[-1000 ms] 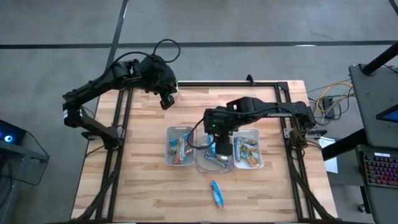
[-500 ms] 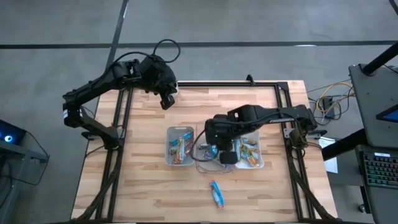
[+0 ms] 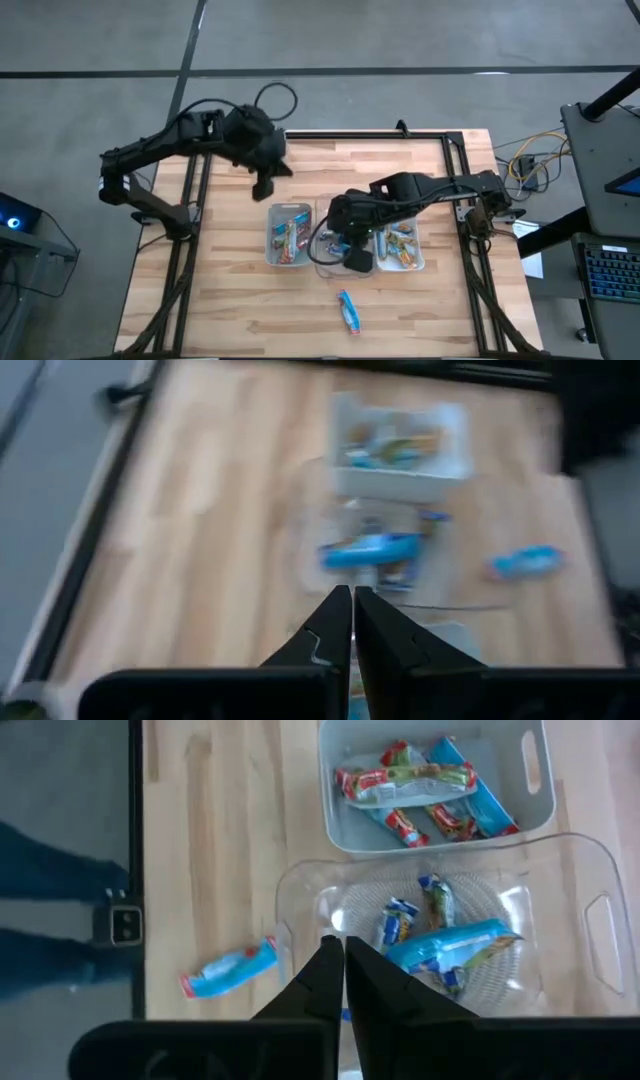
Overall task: Pick and place Granola Bars by type
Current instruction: Put the red granola bar into the gray bin
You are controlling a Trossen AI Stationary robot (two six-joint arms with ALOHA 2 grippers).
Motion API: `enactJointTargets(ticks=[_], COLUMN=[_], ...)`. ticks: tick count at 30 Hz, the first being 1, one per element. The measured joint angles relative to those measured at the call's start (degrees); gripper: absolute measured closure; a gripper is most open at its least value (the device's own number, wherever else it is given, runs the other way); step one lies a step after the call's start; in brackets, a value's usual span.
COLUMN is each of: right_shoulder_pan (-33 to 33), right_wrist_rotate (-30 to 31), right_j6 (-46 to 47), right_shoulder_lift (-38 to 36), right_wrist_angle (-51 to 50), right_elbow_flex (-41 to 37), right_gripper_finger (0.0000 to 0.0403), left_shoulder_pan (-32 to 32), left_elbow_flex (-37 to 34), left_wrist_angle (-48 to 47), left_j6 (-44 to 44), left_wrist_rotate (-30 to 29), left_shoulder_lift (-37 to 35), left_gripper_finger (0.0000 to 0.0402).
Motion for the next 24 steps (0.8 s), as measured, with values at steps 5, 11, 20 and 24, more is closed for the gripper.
enactJointTargets(ticks=[5, 11, 20, 24], right_shoulder_pan=[0.0, 0.8, 4.9, 6.5], right_wrist_rotate=[0.0, 5.7, 17.4, 17.8], right_j6=[5.0, 7.8, 5.1, 1.2], right_shoulder_lift=[-0.3, -3.7, -13.6, -17.4], right_wrist_angle=[0.2, 0.5, 0.6, 0.6], right_elbow_flex=[1.6, 3.4, 3.0, 0.7], right_gripper_finger=[0.0394, 0.0394, 0.0394, 0.0394], left_shoulder_pan=[-8.2, -19.4, -29.6, -30.2], left_elbow_flex=[0.1, 0.1, 0.2, 0.1], left_wrist_angle=[0.6, 2.6, 8.3, 12.3], left_j6=[4.7, 5.7, 2.0, 0.7], left_wrist_rotate=[2.5, 2.5, 2.4, 1.4], left_shoulder_lift=[-1.2, -2.9, -3.1, -1.1], left_gripper_finger=[0.0401, 0.0401, 0.0401, 0.0401])
